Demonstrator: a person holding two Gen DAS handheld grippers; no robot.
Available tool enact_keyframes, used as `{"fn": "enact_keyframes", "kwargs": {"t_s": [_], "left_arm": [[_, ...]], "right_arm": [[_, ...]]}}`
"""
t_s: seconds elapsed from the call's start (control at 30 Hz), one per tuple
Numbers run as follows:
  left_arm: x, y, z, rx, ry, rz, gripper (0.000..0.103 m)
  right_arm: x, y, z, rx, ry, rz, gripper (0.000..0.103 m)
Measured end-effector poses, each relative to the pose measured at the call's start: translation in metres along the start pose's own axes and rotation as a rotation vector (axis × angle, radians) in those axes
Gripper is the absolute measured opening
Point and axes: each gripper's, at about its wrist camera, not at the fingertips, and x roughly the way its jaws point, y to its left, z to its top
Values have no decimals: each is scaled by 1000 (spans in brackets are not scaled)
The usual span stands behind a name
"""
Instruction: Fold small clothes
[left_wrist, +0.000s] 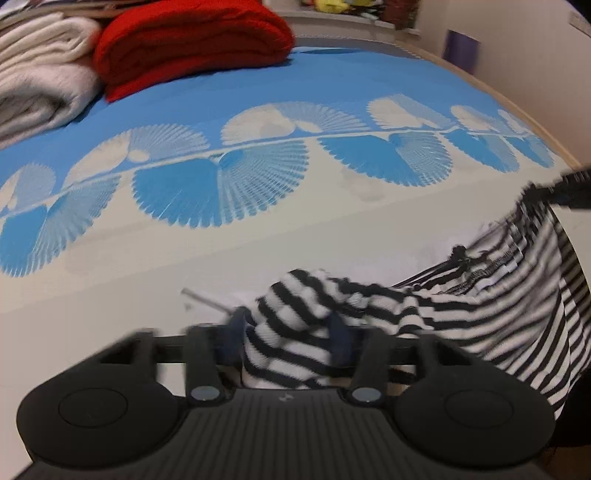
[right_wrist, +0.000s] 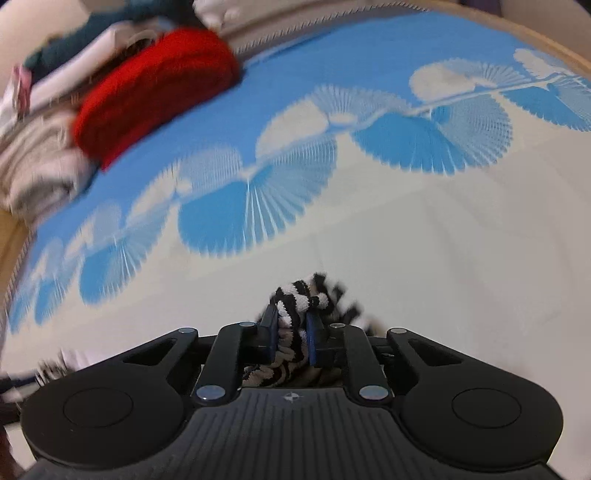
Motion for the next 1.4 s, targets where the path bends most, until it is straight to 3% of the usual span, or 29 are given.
{"fn": "enact_keyframes", "kwargs": {"t_s": [0.03, 0.07, 0.13, 0.23, 0.3, 0.37, 0.4, 0.47, 0.63, 0.7, 0.77, 0.83, 0.9, 0.97, 1.0, 1.07, 1.13, 1.17, 1.2, 1.23, 1.3, 1.4], "left_arm": [[1, 1, 2, 9, -4, -7, 14], [2, 6, 6, 1, -14, -13, 6], [-1, 23, 14, -78, -65, 29, 4], [-3, 62, 22, -317, -131, 83, 4], [10, 72, 22, -373, -73, 108, 4], [28, 70, 21, -361, 35, 81, 7], [31, 66, 22, -333, 45, 106, 7], [26, 64, 25, -298, 8, 130, 12], [21, 86, 20, -435, -4, 89, 21], [19, 92, 19, -461, -6, 80, 26], [19, 94, 20, -477, -7, 69, 27], [18, 96, 19, -495, -2, 61, 30], [20, 96, 19, -507, 4, 42, 38], [24, 94, 18, -508, 19, 14, 52], [28, 92, 18, -497, 34, 10, 54], [34, 87, 18, -462, 58, 38, 54], [39, 86, 16, -450, 74, 41, 48], [41, 86, 16, -451, 75, 29, 22], [41, 88, 17, -448, 66, 23, 6], [38, 89, 19, -444, 39, 37, 2], [26, 94, 25, -443, -68, 118, 2], [18, 95, 32, -436, -166, 137, 2]], "right_arm": [[2, -1, 4, 27, -8, 7, 15], [4, -3, 7, 54, -12, 14, 15], [11, -6, 13, 101, -8, 25, 15], [23, -11, 18, 176, 12, 65, 16], [31, -11, 20, 210, 22, 83, 22], [36, -11, 21, 217, 41, 71, 30], [37, -12, 21, 216, 47, 65, 35], [31, -15, 23, 208, 30, 66, 42], [1, -37, 33, 201, -71, 105, 54], [-2, -44, 33, 167, -79, 65, 55], [3, -42, 30, 85, -39, 19, 56], [12, -36, 24, 3, 26, 30, 56], [19, -27, 19, -64, 78, 24, 56], [29, -15, 11, -131, 129, 8, 56], [34, -11, 8, -158, 143, 0, 56], [41, -2, 3, -217, 155, -29, 53], [45, 4, 2, -253, 145, -50, 28], [44, 5, 4, -253, 128, -53, 11], [41, 5, 7, -242, 98, -58, 2], [37, 5, 10, -225, 55, -67, 2], [24, 0, 21, -152, -55, -77, 1], [14, -7, 31, -66, -146, -44, 1]]}}
